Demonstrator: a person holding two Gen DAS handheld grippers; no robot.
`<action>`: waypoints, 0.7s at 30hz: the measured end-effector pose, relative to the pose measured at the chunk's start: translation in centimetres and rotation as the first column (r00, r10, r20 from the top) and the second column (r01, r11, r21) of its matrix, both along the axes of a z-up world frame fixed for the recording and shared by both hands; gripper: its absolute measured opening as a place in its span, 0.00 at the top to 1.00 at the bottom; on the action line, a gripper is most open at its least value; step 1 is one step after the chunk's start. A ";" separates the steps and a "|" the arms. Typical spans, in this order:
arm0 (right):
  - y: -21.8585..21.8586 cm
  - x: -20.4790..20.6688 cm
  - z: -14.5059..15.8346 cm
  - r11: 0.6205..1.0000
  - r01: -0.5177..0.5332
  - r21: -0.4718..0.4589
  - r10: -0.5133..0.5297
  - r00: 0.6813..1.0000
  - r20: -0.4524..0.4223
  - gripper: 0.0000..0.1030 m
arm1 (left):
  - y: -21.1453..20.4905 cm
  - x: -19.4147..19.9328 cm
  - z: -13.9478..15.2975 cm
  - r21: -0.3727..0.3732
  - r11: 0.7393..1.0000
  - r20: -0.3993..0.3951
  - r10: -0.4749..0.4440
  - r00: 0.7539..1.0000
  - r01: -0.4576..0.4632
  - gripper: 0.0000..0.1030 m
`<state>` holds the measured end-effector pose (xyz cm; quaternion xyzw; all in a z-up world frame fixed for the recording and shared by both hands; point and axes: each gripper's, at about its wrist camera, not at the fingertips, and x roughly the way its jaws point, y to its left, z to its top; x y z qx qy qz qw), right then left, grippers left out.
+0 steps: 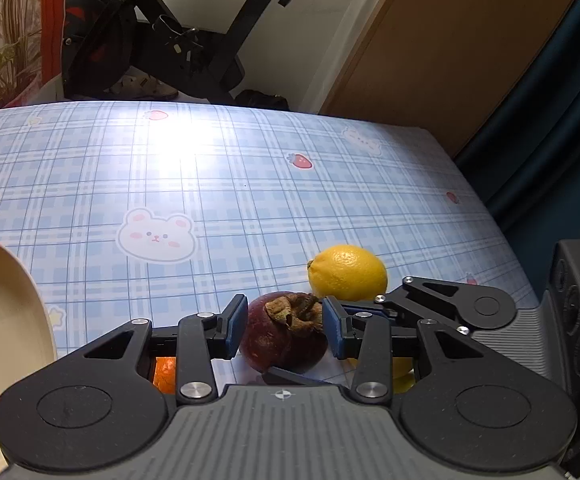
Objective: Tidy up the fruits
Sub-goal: 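Move the left gripper to the dark purple mangosteen and grasp it, then carry the mangosteen onto the plate beside the apple and release it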
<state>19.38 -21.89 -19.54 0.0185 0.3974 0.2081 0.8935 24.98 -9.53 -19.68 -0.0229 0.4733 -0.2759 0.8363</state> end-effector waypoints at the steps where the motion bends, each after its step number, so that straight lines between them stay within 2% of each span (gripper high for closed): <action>1: 0.0 0.0 0.0 1.000 0.001 0.001 -0.001 1.000 0.001 0.41 | -0.2 0.2 -0.2 0.006 1.000 -0.006 -0.002 1.000 0.002 0.59; 3: 0.0 -0.1 0.0 1.000 0.007 0.004 -0.007 1.000 -0.001 0.41 | -0.3 0.5 -0.5 0.003 1.000 -0.026 -0.018 1.000 0.018 0.67; 8: -0.3 0.2 -0.1 1.000 0.006 0.019 -0.006 1.000 -0.016 0.39 | -0.1 0.9 -0.7 -0.012 0.999 -0.039 -0.031 0.999 0.030 0.66; 14: 0.9 0.9 -0.3 0.998 -0.024 -0.051 0.022 0.999 -0.041 0.39 | 0.6 1.3 -0.8 -0.034 0.999 -0.058 -0.020 0.998 0.019 0.66; 21: 1.3 1.1 -0.8 0.998 -0.032 -0.061 0.029 0.999 -0.045 0.40 | 1.4 1.7 -1.1 -0.085 0.996 -0.084 0.005 0.996 -0.012 0.65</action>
